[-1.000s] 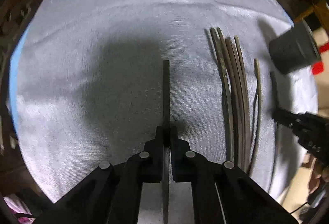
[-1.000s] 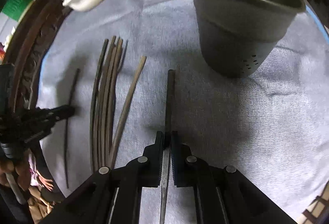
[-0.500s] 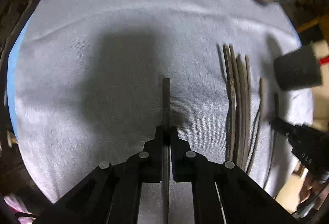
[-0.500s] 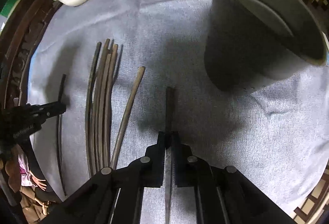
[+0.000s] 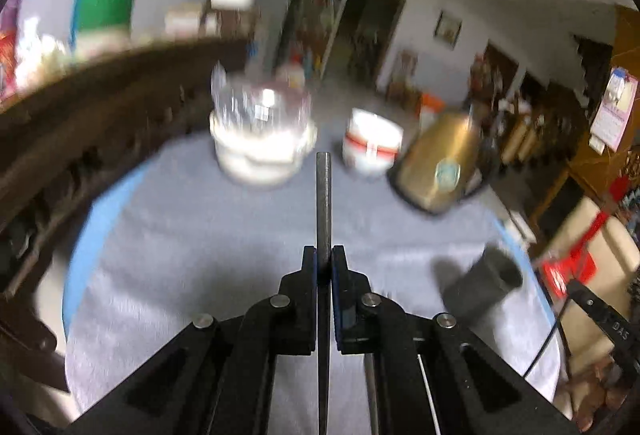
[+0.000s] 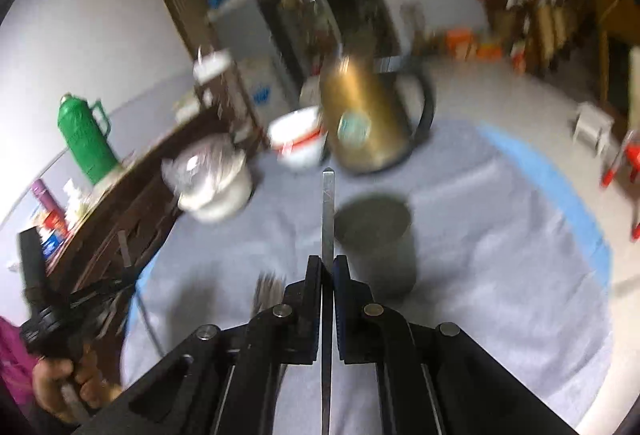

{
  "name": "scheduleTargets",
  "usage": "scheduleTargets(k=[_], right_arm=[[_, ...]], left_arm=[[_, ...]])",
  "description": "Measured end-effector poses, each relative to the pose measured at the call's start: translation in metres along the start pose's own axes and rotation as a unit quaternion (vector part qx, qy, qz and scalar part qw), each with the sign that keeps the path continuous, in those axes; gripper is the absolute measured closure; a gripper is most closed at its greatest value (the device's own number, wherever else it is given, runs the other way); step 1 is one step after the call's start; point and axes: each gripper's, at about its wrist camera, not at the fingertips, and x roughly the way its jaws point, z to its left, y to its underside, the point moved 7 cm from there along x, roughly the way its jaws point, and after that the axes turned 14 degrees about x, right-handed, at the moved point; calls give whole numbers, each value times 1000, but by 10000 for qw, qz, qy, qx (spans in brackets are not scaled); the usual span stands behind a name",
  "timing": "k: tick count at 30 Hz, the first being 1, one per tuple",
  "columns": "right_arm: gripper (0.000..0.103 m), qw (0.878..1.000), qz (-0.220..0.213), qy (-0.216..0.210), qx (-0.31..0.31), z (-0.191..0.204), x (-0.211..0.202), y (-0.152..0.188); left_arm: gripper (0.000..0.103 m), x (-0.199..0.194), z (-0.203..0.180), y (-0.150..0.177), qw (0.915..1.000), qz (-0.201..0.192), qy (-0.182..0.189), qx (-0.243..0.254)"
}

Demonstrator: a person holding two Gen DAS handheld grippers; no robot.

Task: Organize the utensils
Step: 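Lift the chopstick with the right tool and carry it over the grey holder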

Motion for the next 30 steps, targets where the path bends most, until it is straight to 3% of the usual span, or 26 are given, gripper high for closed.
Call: scheduleTargets(k=[3,6,9,15,22,26,30], right_arm=[[97,9977,-621,104,-239,-1,-5,-11],[96,9972,-628,225,-329,-12,4,-11],[96,9955,-784,262,-467,-12,-16,-5],[96,9942,-781,217,-701,-5,-56,13],[96,9950,-814,212,-533,-13,-95,35],[96,9958,-808,198,-377,-19,-95,29],[97,9941,-1068,71,-154,-22,-112,10]], left_arm=[[96,1,-2,-7,9977,-519,-366,224],[96,4,-7,-4,9942,-686,-641,528],[96,-5,-3,2,9899,-924,-824,689],[95,-45,-2,17,9928,-948,-544,499],[96,-83,3,42,9955,-873,-271,267],[96,-78,6,38,9968,-779,-136,75],[96,-81,7,24,9959,-864,140,-250]])
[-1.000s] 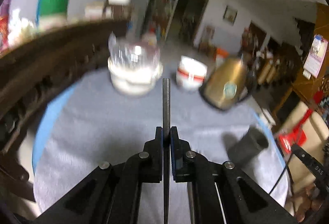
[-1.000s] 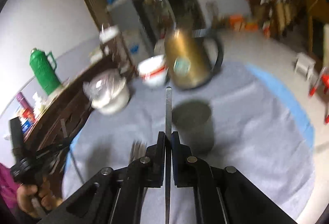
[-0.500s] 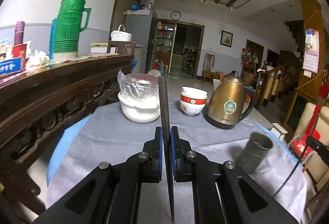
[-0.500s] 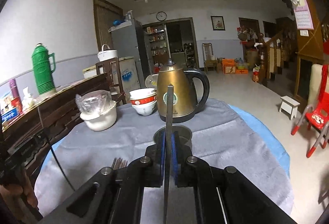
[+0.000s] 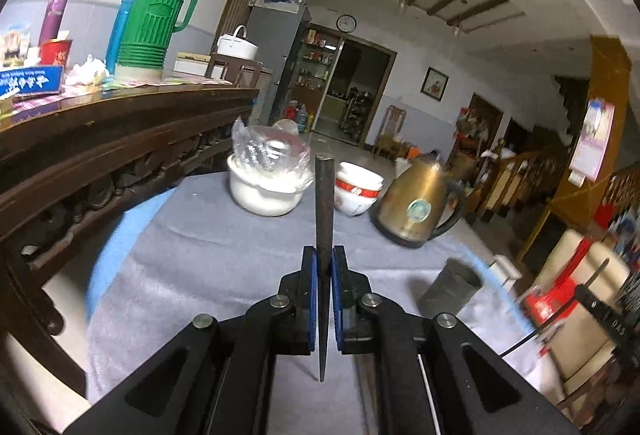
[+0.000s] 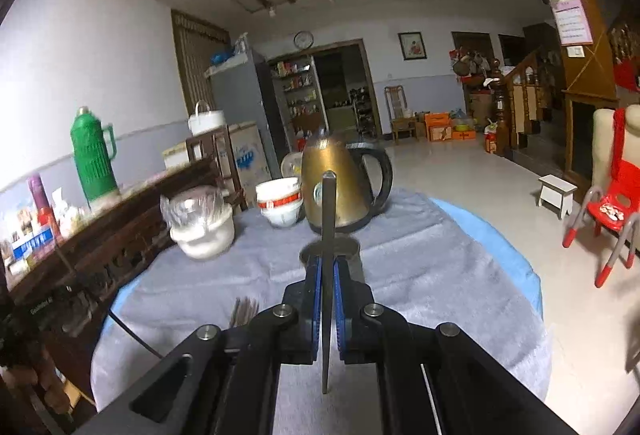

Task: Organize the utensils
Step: 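Lift the chopstick with the right tool and carry it over the grey holder, then lower the chopstick into the grey holder and open the right tool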

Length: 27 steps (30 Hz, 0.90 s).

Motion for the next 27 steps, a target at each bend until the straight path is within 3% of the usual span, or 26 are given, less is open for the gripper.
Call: scheduleTargets(k=[6,13,19,27], right_arm=[[96,9980,-556,-215,208,4,-21,-50],[96,9946,-950,-326,250,13,3,-106],[96,9971,-712,-233,102,19,61,-114],[96,9999,-18,-46,99,-2,122,-88]], left_arm=[[96,10,-21,-38,9957,-233,708,-552],[96,41,-80,-96,9886,-603,1311,-436],[96,88,-125,-117,9871,-581,1487,-138],[96,149,-159,-93,9878,17,1553,116]])
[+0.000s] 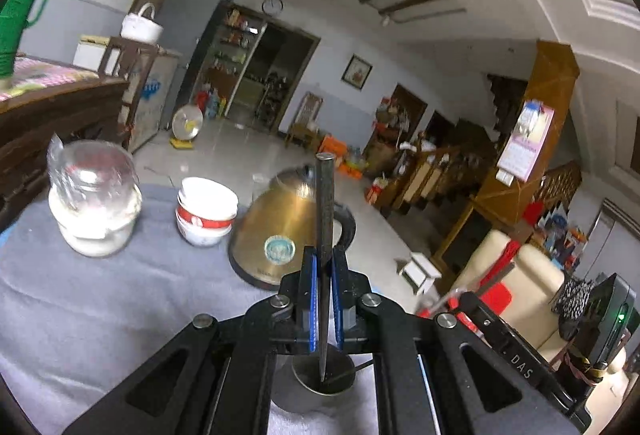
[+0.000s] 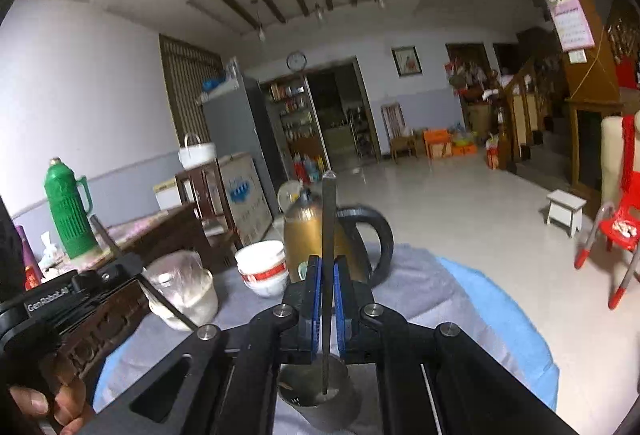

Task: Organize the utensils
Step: 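Lower the chopstick into the grey holder and open the right tool, then move the open right tool back to the remaining chopsticks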

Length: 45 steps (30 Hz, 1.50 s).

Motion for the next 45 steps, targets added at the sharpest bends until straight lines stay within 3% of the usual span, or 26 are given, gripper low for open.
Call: scheduleTargets(k=[16,19,20,23,24,26,27,28,30,35,41,45], right_arm=[[95,9964,816,234,42,-21,39,38],[94,9946,970,355,28,-22,41,40],[94,9946,975,364,21,-21,39,39],[93,9956,829,446,-14,-19,25,30],[90,9960,726,520,-49,-18,17,25],[70,9966,603,561,-47,-17,2,18],[42,9971,510,560,-27,-17,-9,15],[25,9976,424,549,-19,-17,-17,13],[25,9982,241,548,0,-17,-41,14],[25,9970,634,433,132,-18,-70,57],[25,9838,1725,465,179,-27,-72,155],[25,9715,2300,479,327,-32,-72,201]], left_arm=[[96,48,-11,45,9942,979,-125,425],[81,43,-8,46,9928,1128,-169,364],[69,38,-4,42,9932,1109,-188,287],[58,13,5,28,9960,844,-257,159],[45,1,10,22,9966,753,-320,139],[35,-22,21,14,9976,559,-419,27],[32,-38,28,12,9980,420,-476,-36],[30,-51,33,11,9979,369,-532,-37],[26,-73,46,16,9972,320,-678,-43],[24,-114,86,70,9905,673,-1200,-97],[24,-126,119,167,9731,1652,-1549,-424],[24,-134,128,205,9630,2039,-1662,-583]])
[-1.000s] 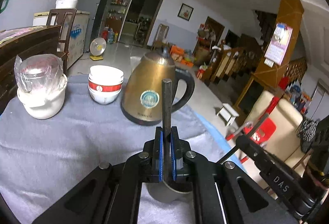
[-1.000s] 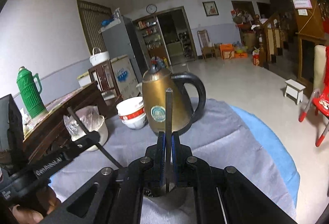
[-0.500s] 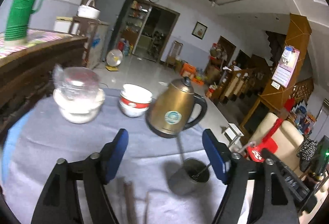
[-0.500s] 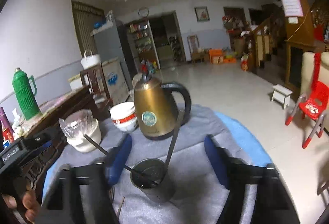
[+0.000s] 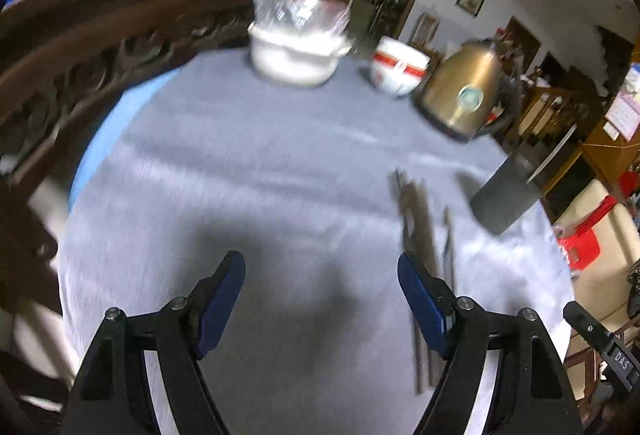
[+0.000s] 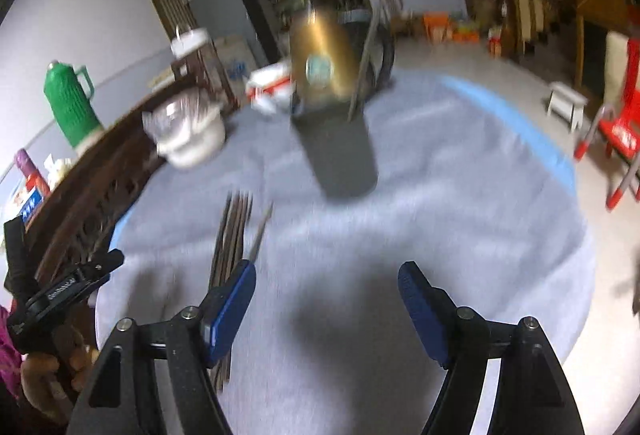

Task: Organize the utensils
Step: 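Move the open right tool back to the remaining chopsticks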

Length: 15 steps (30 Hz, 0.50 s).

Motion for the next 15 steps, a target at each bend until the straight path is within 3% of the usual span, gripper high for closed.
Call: scheduleTargets(k=[4,12,15], right_arm=[[26,9988,454,-70,158,-5,15,20],[27,9983,572,-60,121,-2,21,31],[38,9973,691,-195,125,6,26,29]], left_arm=[[24,2,-1,13,9998,155,-60,75],[24,7,-1,25,9991,338,-176,187],[24,7,-2,25,9989,356,-184,227]])
